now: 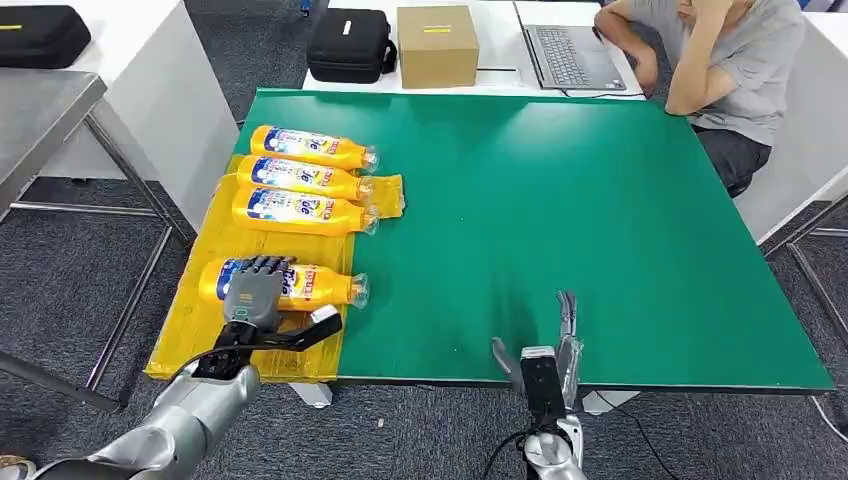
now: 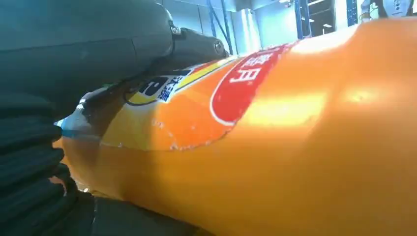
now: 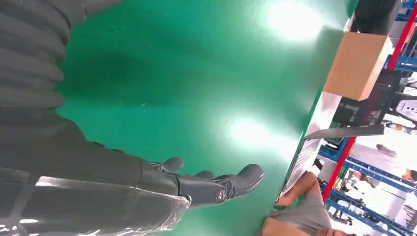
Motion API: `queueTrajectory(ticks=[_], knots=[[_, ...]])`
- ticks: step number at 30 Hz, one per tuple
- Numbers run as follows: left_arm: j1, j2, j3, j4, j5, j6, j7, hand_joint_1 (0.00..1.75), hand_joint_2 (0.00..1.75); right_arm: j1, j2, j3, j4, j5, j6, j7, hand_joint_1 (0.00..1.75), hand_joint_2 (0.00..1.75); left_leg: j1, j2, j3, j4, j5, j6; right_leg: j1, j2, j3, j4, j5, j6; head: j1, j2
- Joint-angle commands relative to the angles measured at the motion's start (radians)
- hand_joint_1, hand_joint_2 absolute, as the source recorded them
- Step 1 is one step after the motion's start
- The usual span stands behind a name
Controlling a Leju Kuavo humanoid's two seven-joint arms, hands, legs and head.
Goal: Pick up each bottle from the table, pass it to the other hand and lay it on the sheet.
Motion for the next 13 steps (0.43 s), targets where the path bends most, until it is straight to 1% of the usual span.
queueTrajectory(ticks=[1, 3, 4, 10, 12, 13], knots=[[-0.007, -0.04, -0.01, 0.061, 0.02, -0.004, -0.055, 0.05, 1.75, -0.041, -0.005, -0.011, 0.027, -0.001, 0.01, 0.0, 0.0, 1.75, 0.0, 0.001, 0.002, 0.0, -0.001, -0.001, 0.0, 0.001, 0.002, 0.0, -0.001, -0.001, 0.0, 0.0], [-0.011, -0.048, -0.007, 0.055, 0.032, -0.006, -0.078, 0.0, 1.75, -0.048, -0.005, -0.011, 0.033, -0.002, 0.01, 0.0, 0.0, 1.75, 0.0, 0.001, 0.003, 0.0, -0.002, -0.001, 0.0, 0.001, 0.003, 0.0, -0.001, -0.001, 0.0, 0.0], [-0.015, -0.057, 0.005, 0.056, 0.055, -0.028, -0.112, 0.0, 1.75, -0.053, -0.006, -0.011, 0.036, -0.001, 0.009, 0.0, 0.0, 1.75, 0.0, 0.001, 0.002, 0.0, -0.001, -0.001, 0.0, 0.001, 0.002, 0.0, -0.001, -0.001, 0.0, 0.0], [-0.017, -0.064, 0.009, 0.057, 0.062, -0.04, -0.117, 0.0, 1.75, -0.053, -0.008, -0.011, 0.036, -0.002, 0.011, 0.0, 0.0, 1.75, 0.0, 0.001, 0.002, 0.0, -0.001, -0.001, 0.0, 0.001, 0.002, 0.0, -0.001, -0.001, 0.0, 0.0], [-0.018, -0.07, 0.019, 0.048, 0.096, -0.084, -0.186, 0.0, 1.75, -0.057, -0.011, -0.01, 0.04, -0.003, 0.008, 0.0, 0.0, 1.75, 0.0, 0.001, 0.003, 0.0, -0.001, -0.001, 0.0, 0.001, 0.002, 0.0, -0.001, -0.001, 0.0, 0.0], [-0.02, -0.073, 0.017, 0.046, 0.098, -0.096, -0.196, 0.0, 1.75, -0.057, -0.012, -0.01, 0.04, -0.005, 0.01, 0.0, 0.0, 1.75, 0.0, 0.001, 0.001, 0.0, -0.001, -0.001, 0.0, 0.0, 0.001, 0.0, -0.001, -0.001, 0.0, 0.0]])
